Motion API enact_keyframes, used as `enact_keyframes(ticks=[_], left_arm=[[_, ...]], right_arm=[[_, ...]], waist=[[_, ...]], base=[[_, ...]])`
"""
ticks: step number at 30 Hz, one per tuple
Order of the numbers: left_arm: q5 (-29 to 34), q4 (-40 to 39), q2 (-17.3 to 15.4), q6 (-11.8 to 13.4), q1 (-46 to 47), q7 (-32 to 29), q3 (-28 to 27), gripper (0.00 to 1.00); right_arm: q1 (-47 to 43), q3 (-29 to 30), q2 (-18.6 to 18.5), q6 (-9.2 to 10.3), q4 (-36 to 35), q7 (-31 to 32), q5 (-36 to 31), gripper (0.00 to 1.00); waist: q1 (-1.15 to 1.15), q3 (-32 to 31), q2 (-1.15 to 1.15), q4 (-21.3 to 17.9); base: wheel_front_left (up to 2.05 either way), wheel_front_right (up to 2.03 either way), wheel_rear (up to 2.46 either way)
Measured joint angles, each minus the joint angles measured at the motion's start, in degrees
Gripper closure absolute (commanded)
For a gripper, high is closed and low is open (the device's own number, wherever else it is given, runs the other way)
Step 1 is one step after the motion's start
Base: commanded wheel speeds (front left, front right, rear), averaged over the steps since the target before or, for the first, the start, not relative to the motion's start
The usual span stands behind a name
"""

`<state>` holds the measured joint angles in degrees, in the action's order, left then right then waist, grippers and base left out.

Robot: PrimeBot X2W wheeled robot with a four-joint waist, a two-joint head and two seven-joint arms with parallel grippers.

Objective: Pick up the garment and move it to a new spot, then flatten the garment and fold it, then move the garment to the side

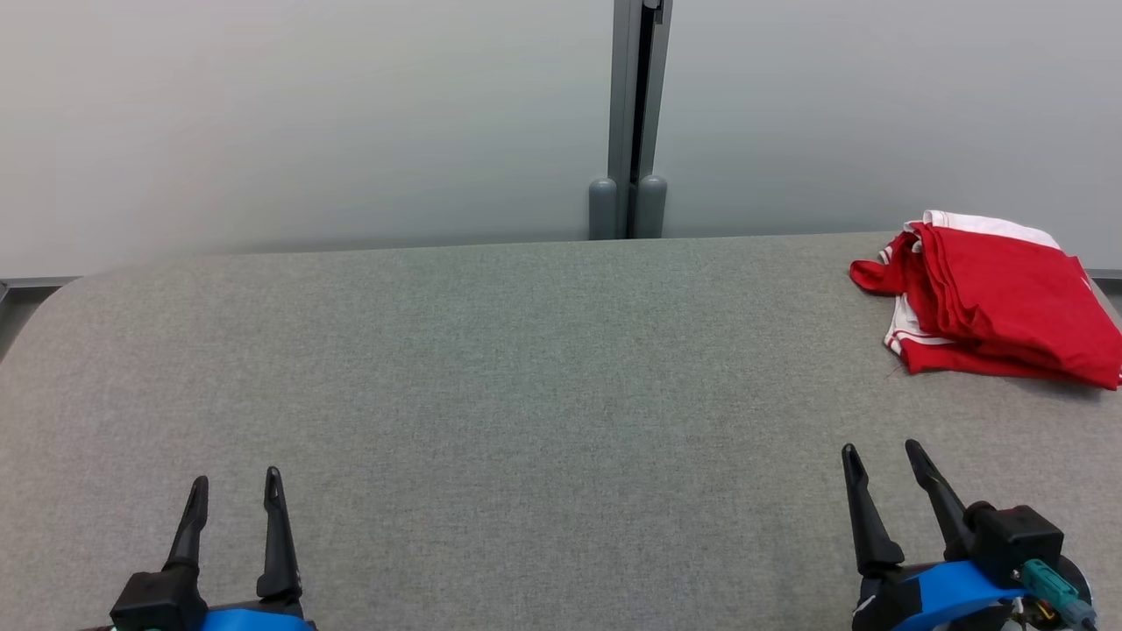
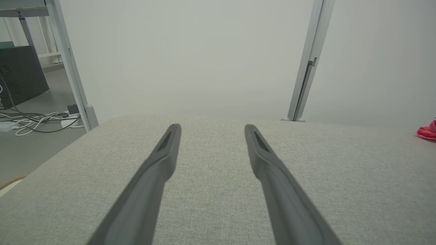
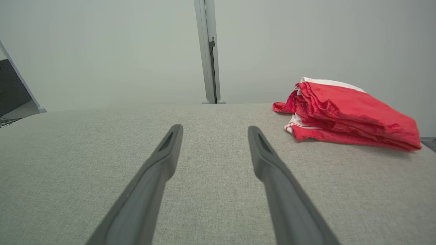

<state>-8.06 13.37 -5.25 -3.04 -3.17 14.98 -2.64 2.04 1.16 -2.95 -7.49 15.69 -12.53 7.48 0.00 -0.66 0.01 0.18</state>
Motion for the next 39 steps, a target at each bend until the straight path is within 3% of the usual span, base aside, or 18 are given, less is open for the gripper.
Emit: enact_keyframes(ticks=[1,2,7,39], left_arm=[[0.00,0.01,-0.04,0.04,0.00,0.00,0.03,0.00],[0.00,0.15,0.00,0.02,-0.03,-0.01,0.01,1.00],[-0.62,2.75,0.70,-0.01,-0.90,-0.69,-0.19,1.00],[-32.44,2.24,1.49,-1.54,1.90,-8.47,-1.40,1.00]], right_arm=[[0.01,-0.01,0.00,0.00,0.04,-0.13,0.09,0.00],[0.00,-0.02,0.01,0.00,0.23,-0.14,0.13,1.00],[-0.57,0.00,0.26,0.00,2.57,0.26,0.80,1.00],[0.15,1.92,0.31,0.01,1.33,7.42,32.62,1.00]], waist=[[0.00,-0.01,0.00,-0.03],[0.00,-0.03,0.00,-0.04],[0.00,-0.03,0.00,-0.05],[0.00,0.20,0.00,-0.08]], base=[[0.00,0.00,0.00],[0.00,0.00,0.00],[0.00,0.00,0.00],[0.00,0.00,0.00]])
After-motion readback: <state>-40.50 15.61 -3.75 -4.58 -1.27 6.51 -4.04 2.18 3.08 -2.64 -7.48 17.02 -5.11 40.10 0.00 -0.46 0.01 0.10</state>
